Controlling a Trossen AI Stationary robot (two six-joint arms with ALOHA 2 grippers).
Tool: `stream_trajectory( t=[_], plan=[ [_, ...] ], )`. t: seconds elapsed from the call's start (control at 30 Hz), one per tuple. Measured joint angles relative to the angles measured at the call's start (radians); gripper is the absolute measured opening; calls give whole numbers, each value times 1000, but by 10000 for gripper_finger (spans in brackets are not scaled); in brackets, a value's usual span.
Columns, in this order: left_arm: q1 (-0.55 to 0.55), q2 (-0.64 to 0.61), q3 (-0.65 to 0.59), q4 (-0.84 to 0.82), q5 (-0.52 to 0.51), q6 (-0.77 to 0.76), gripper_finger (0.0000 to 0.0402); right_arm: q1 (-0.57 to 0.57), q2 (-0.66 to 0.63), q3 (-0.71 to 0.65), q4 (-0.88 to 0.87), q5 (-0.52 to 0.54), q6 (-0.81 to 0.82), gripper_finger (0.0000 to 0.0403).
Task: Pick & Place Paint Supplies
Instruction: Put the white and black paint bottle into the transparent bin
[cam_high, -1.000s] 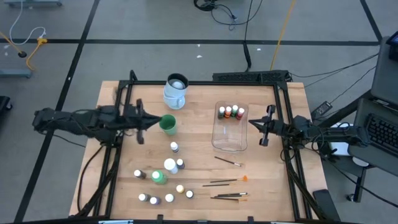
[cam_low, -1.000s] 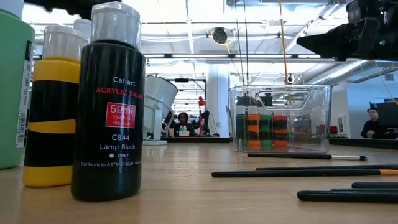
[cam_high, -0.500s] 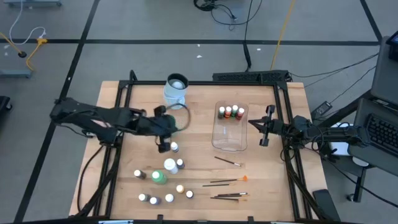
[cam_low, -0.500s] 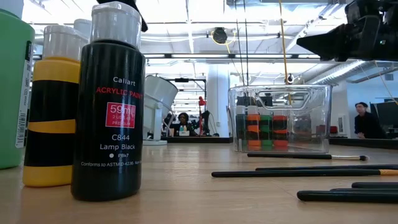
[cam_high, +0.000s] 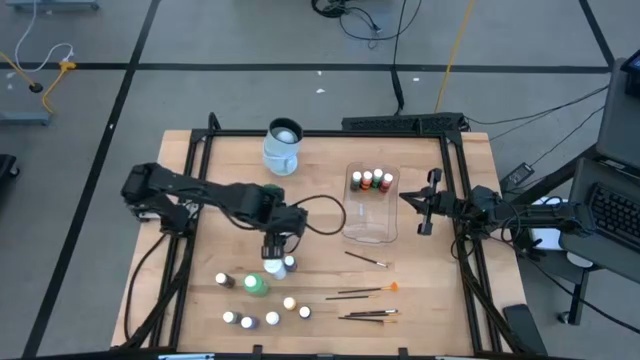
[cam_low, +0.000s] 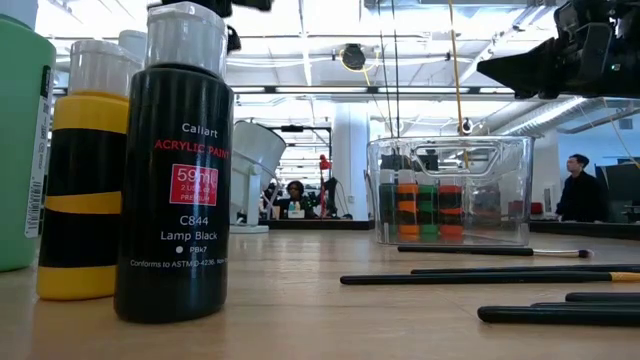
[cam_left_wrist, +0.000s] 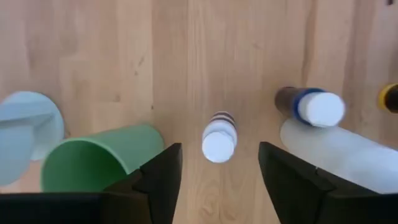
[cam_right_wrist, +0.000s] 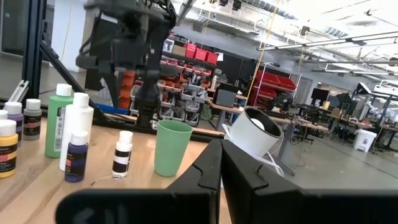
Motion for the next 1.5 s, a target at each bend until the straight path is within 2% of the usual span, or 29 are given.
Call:
stream_trajectory(
  t=[0.2,0.37,0.6,0.73,0.97,1.17,1.5],
  plan=[
    [0,56,-10,1,50,96,212,0,0,0,0,0,1,4],
    [9,70,-12,-1,67,82,206,0,0,0,0,0,16,4],
    [17,70,-80,28,101,76,220,0,0,0,-8,0,28,4],
    [18,68,-125,61,90,66,217,0,0,0,-10,0,48,4],
    [36,67,-129,71,57,81,214,0,1,0,-25,0,63,4],
    [58,69,-130,70,87,82,216,0,1,0,-33,0,92,4],
    [17,71,-131,60,101,68,214,0,1,0,-55,0,92,4]
  ],
)
